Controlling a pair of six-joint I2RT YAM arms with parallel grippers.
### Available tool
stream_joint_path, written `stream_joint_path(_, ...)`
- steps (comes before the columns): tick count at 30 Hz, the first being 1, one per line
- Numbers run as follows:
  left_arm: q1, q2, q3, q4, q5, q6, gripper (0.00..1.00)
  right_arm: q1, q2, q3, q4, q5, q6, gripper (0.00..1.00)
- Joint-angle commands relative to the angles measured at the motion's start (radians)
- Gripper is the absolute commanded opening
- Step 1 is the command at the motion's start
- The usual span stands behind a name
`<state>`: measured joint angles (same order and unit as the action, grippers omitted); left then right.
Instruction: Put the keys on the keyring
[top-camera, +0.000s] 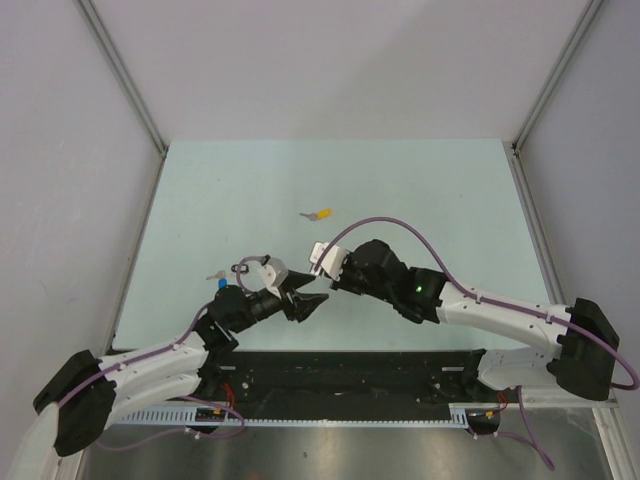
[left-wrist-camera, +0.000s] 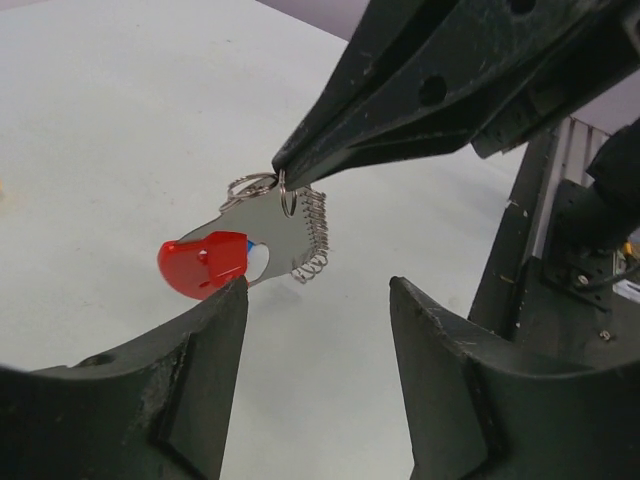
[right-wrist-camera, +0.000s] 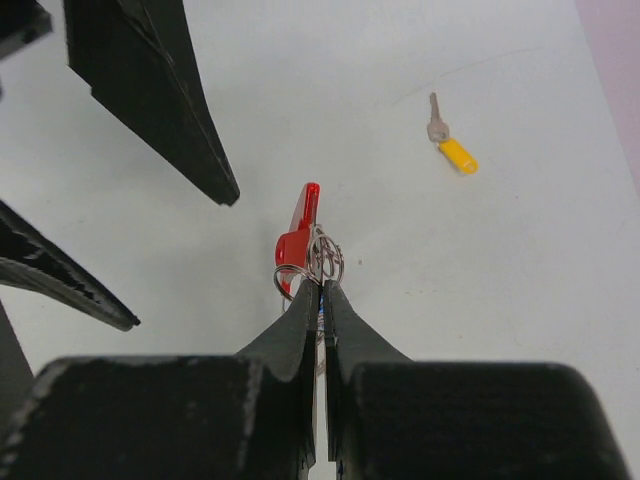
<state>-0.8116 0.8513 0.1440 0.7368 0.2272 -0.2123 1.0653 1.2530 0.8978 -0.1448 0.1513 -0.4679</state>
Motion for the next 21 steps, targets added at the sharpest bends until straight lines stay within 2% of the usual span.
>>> stream_joint_path(1, -0.003, 0.015, 0.052, 0.062, 0.115, 0.123, 0.6, 0.015, -0.069, 0.001, 0.037, -0.053, -0.018, 0.0)
stream_joint_path(8, -0.008, 0.028, 0.058, 0.096, 0.165, 0.139, 0.44, 0.041, -0.107, -0.025, 0.048, -0.045, -0.035, 0.01)
stream_joint_path(15, -0.035, 0.054, 0.074, 0.111, 0.189, 0.155, 0.4, 0.068, -0.11, -0.033, 0.051, -0.019, -0.043, 0.01)
stream_joint_path(21, -0.041, 0.035, 0.049, 0.136, 0.107, 0.191, 0.4, 0.091, -0.127, -0.036, 0.056, -0.009, -0.049, 0.01)
